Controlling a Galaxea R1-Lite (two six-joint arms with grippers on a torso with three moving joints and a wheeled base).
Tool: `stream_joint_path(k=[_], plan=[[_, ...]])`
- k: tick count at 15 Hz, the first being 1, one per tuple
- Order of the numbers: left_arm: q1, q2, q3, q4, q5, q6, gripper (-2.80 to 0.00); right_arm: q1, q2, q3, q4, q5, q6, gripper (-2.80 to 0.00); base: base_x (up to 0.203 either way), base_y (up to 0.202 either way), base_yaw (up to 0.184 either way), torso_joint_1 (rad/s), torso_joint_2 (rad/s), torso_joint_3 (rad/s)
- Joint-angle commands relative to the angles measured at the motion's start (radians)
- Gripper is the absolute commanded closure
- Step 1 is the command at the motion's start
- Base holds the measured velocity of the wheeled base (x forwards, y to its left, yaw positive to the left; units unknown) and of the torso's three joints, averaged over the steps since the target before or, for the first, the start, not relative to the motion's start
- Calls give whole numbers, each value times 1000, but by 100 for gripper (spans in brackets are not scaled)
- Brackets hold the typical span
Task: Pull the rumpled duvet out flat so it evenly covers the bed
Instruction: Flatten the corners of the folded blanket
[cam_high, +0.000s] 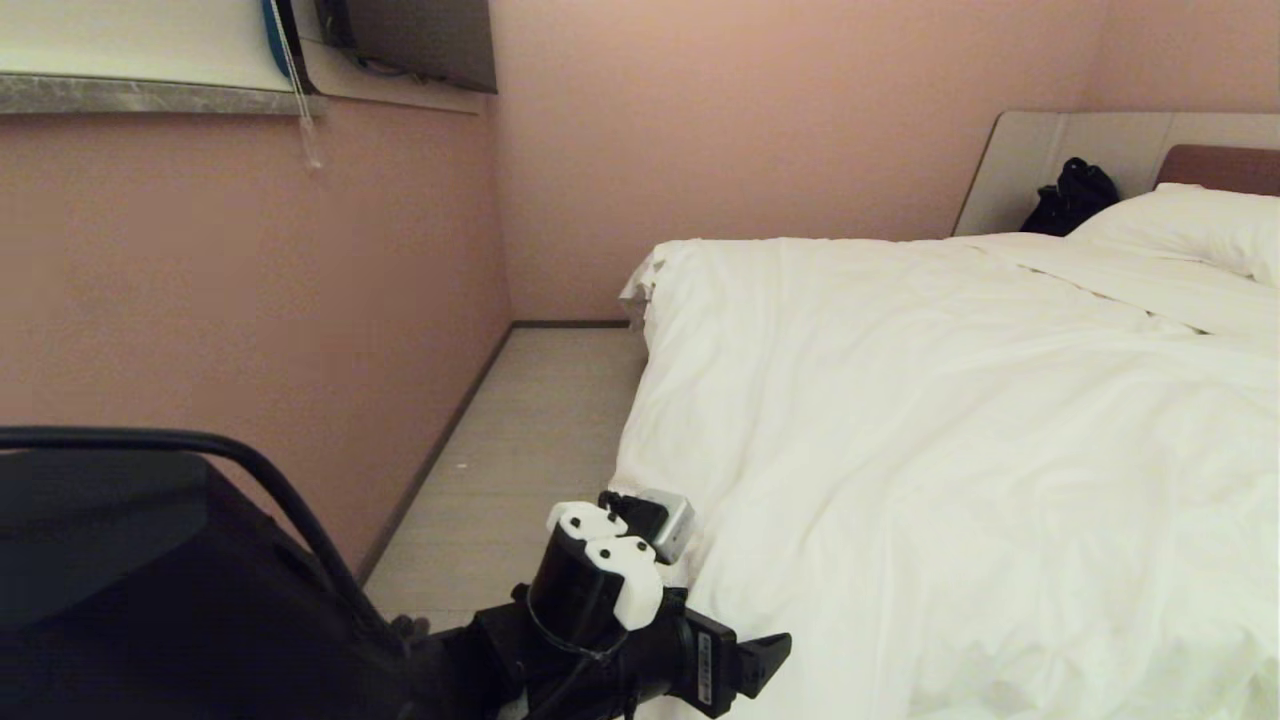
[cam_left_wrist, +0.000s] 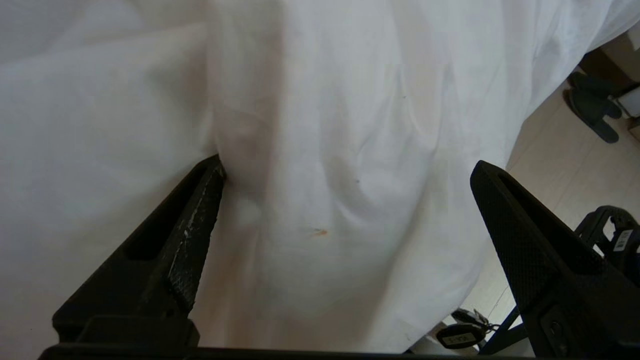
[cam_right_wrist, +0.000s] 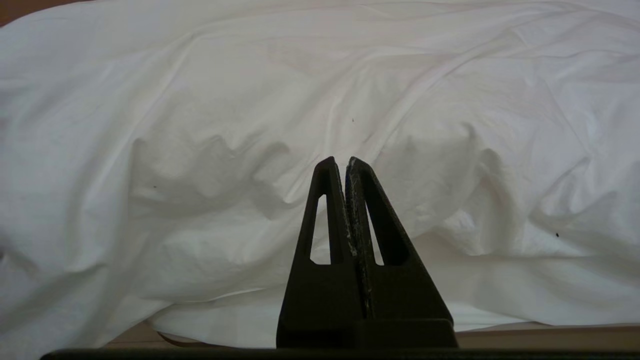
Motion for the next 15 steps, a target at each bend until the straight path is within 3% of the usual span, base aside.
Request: stream_joint_path(k=[1, 5, 6, 12, 15], plan=[[-3, 30, 1, -17, 0, -2, -280, -1, 0, 0, 0, 1, 0, 0, 0, 0, 0, 0, 0, 0], [-3, 32, 1, -18, 13, -4, -280, -1, 0, 0, 0, 1, 0, 0, 0, 0, 0, 0, 0, 0], [-2, 33, 1, -18, 14, -4, 0, 1, 0, 0, 0, 1, 0, 0, 0, 0, 0, 0, 0, 0], [2, 26, 12, -18, 18, -5, 0, -1, 0, 0, 0, 1, 0, 0, 0, 0, 0, 0, 0, 0], [40, 3, 14, -17, 20, -2, 0, -1, 0, 0, 0, 1, 0, 0, 0, 0, 0, 0, 0, 0]])
